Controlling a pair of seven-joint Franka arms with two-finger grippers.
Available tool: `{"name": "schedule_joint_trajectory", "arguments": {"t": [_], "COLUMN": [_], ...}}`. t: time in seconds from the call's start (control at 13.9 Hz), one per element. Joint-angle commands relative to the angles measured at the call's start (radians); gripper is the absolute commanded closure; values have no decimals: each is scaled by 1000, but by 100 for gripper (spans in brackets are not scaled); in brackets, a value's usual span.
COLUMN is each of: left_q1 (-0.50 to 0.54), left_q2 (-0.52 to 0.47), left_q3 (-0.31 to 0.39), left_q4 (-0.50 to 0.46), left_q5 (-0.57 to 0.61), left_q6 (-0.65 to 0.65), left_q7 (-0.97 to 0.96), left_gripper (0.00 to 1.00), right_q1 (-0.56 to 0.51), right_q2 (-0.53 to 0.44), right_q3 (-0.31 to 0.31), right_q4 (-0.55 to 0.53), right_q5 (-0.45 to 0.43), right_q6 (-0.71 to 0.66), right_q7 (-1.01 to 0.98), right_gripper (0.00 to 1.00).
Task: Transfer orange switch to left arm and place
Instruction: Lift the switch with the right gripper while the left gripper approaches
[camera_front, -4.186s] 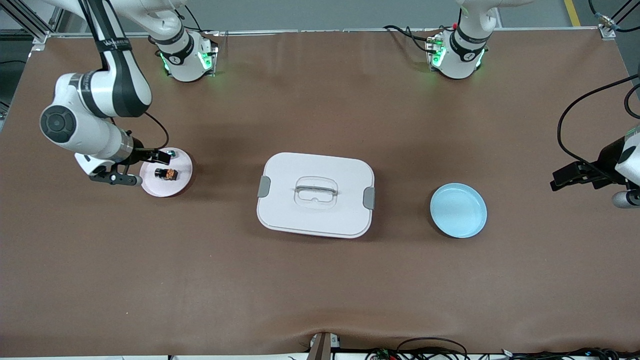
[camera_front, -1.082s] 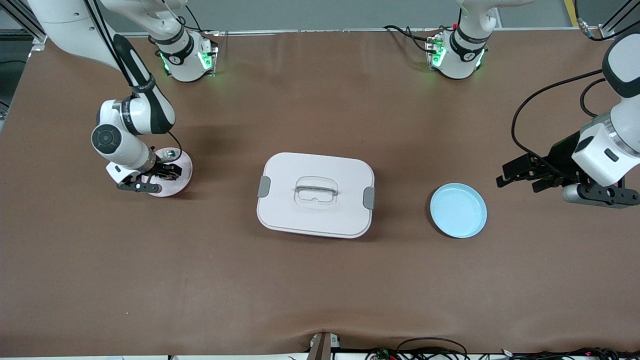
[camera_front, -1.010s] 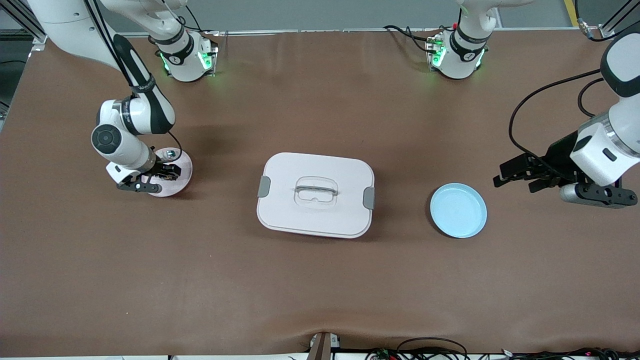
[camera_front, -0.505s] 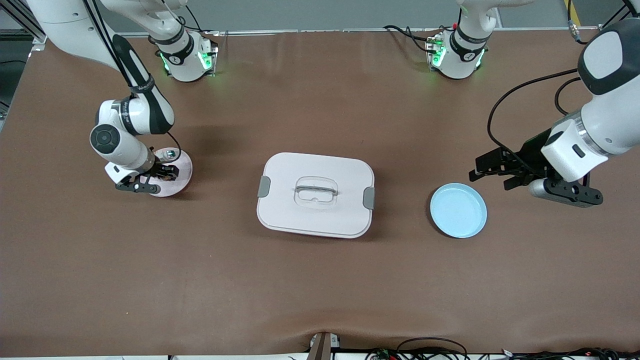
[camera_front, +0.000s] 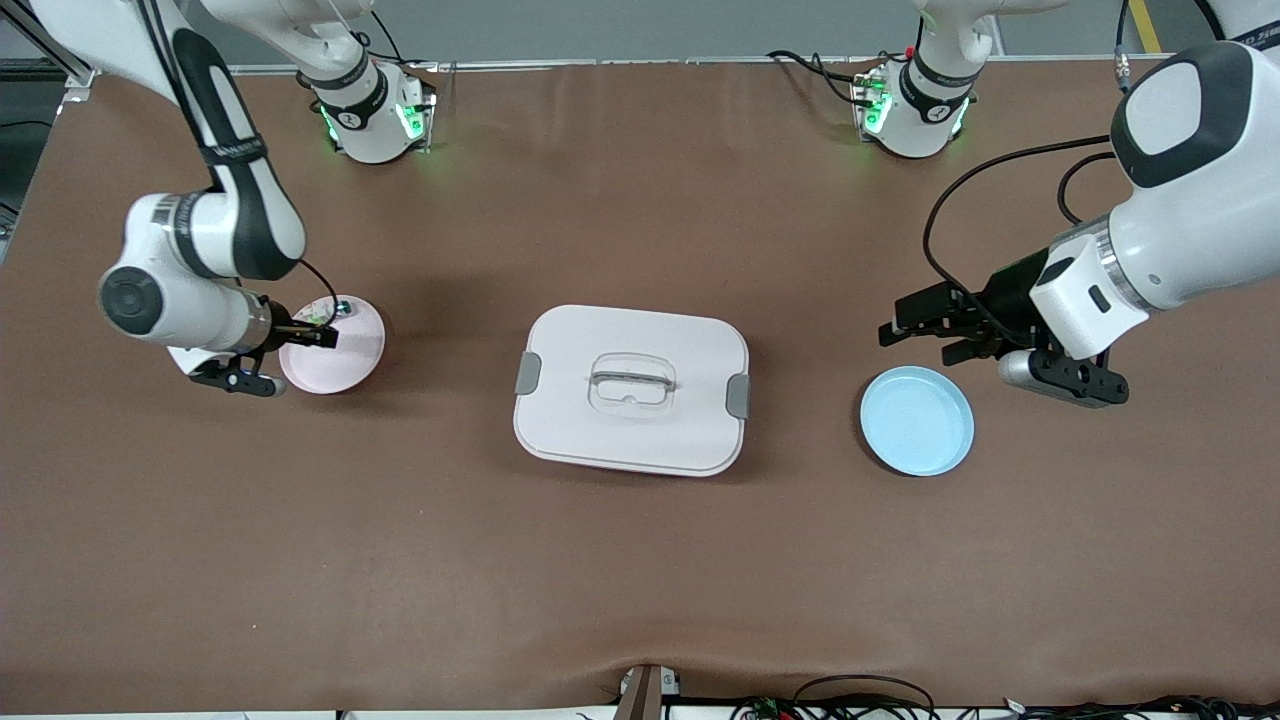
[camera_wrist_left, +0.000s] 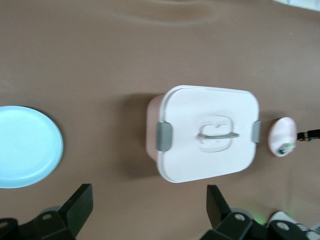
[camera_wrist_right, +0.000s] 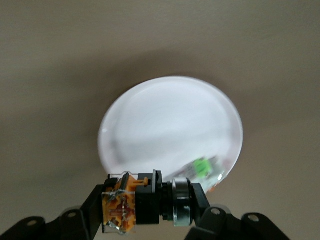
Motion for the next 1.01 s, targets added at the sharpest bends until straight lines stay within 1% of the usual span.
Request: {"name": "schedule_joint_trajectory", "arguments": {"t": [0.0, 0.14, 0.36, 0.43, 0.58, 0.79, 0.94], "left_q1": [4, 4, 4, 4, -17, -37, -62], "left_q2": [13, 16, 22, 24, 30, 39, 49], "left_q3": [-6, -6, -6, -6, -6, -6, -6], "left_q4": [0, 0, -3, -3, -9, -19, -19], "left_q5": [-73, -125, -190, -207, -245, -296, -317], "left_q6": [14, 18, 43, 57, 96, 155, 184], "left_q7": [-23, -24, -28, -31, -32, -58, -61], "left_gripper": [0, 0, 0, 0, 0, 0, 0], "right_q1": [23, 69, 110, 123, 158, 207, 247], "right_q2": [0, 9, 26, 38, 50, 75, 95], "right_q3": [6, 6, 4, 4, 4, 4, 4], "right_q4": [132, 225, 368, 404, 460, 536, 589], "right_q5": [85, 123, 283, 312, 372, 490, 503], "right_q6": [-158, -228, -324, -344, -348, -344, -338], "right_q7": [106, 244, 425, 477, 586, 838, 980], "right_gripper": [100, 100, 100, 100, 100, 100, 100]}}
